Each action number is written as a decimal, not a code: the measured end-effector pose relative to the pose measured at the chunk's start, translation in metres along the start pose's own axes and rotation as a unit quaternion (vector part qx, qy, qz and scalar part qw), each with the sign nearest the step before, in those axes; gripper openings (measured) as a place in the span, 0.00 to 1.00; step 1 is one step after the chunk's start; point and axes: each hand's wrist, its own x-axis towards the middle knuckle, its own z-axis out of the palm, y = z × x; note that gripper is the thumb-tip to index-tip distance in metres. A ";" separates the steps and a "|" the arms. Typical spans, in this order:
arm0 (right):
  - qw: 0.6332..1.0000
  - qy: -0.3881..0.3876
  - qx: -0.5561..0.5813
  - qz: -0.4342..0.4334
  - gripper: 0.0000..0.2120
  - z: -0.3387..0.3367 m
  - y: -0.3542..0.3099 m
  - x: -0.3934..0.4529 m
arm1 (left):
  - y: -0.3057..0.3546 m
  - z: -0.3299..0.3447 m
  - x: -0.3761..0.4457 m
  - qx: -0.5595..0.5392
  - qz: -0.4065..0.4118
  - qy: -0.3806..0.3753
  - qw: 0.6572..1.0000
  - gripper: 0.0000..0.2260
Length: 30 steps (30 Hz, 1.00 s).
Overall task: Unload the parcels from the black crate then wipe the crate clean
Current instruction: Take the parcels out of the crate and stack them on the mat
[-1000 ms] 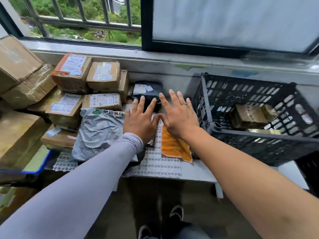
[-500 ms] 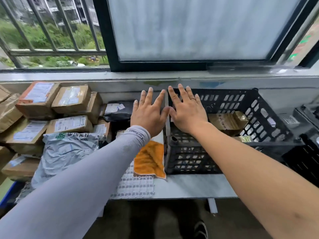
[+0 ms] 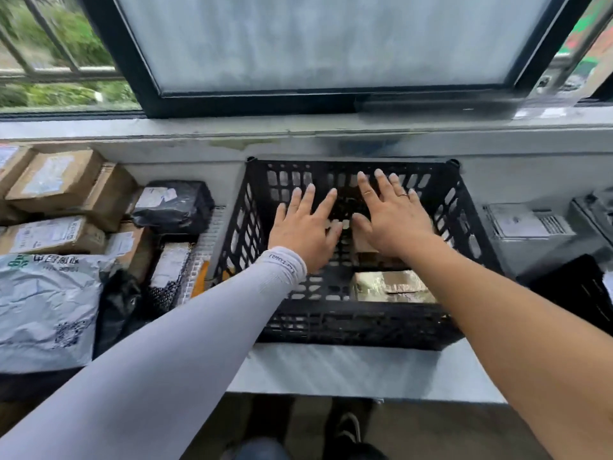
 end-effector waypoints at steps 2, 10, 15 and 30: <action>1.000 -0.023 -0.007 0.006 0.36 0.009 0.024 0.006 | 0.011 0.011 0.010 0.007 -0.004 -0.025 1.000 0.30; 0.995 -0.094 -0.029 -0.004 0.38 0.044 0.060 0.026 | 0.032 0.059 0.056 0.020 0.001 -0.110 0.994 0.32; 0.989 -0.140 -0.053 0.001 0.37 0.070 0.072 0.033 | 0.027 0.098 0.079 0.014 0.009 -0.164 0.986 0.34; 0.980 -0.161 -0.114 -0.023 0.48 0.105 0.069 0.062 | 0.025 0.150 0.119 0.066 0.065 -0.152 0.984 0.55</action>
